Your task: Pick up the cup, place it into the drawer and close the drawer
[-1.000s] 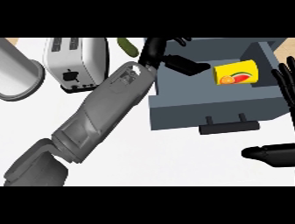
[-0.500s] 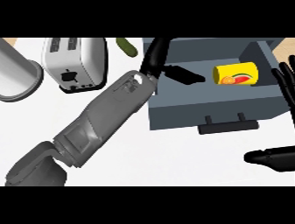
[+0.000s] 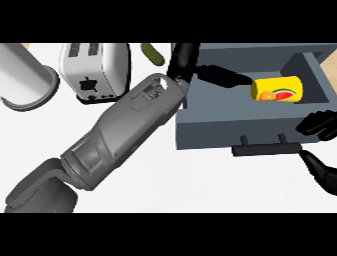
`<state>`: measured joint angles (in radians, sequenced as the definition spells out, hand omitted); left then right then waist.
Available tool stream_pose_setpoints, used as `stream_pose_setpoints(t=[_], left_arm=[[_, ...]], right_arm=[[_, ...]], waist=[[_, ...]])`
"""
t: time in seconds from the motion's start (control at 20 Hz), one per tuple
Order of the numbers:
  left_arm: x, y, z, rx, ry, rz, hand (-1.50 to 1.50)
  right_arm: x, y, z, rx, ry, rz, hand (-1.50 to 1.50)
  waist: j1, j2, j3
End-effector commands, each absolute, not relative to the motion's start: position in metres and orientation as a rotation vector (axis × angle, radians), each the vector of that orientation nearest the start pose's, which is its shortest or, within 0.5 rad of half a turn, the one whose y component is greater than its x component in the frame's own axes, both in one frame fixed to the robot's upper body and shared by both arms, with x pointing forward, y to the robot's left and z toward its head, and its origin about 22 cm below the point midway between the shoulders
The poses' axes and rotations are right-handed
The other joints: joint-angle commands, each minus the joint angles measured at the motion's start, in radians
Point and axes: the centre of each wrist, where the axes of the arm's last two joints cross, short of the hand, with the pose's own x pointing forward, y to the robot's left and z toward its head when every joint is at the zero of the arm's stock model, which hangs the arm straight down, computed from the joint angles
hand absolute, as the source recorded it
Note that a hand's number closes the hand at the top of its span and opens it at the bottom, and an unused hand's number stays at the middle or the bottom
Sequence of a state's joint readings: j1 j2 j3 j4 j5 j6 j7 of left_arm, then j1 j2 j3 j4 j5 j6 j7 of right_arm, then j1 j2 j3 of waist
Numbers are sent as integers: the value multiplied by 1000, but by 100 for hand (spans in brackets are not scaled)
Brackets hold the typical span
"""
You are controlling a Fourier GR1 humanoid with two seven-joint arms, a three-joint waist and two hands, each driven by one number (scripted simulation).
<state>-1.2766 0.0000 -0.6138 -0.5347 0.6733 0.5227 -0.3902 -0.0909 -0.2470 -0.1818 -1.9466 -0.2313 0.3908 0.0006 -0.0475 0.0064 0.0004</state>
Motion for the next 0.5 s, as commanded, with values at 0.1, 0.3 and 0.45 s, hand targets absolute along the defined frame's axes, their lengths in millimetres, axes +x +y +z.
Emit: stream_pose_setpoints(t=[0.1,0.3,0.45], left_arm=[[419,3,157,-140,-1969,-207,-150],[415,26,161,-157,-1960,-161,-150],[428,69,171,-143,-1942,-147,-150]], right_arm=[[223,-308,143,77,-1970,617,150],[215,-290,128,-58,-1906,699,150],[221,-292,133,-116,-1890,707,150]], waist=[[32,-5,0],[66,-15,0],[62,-11,-1]])
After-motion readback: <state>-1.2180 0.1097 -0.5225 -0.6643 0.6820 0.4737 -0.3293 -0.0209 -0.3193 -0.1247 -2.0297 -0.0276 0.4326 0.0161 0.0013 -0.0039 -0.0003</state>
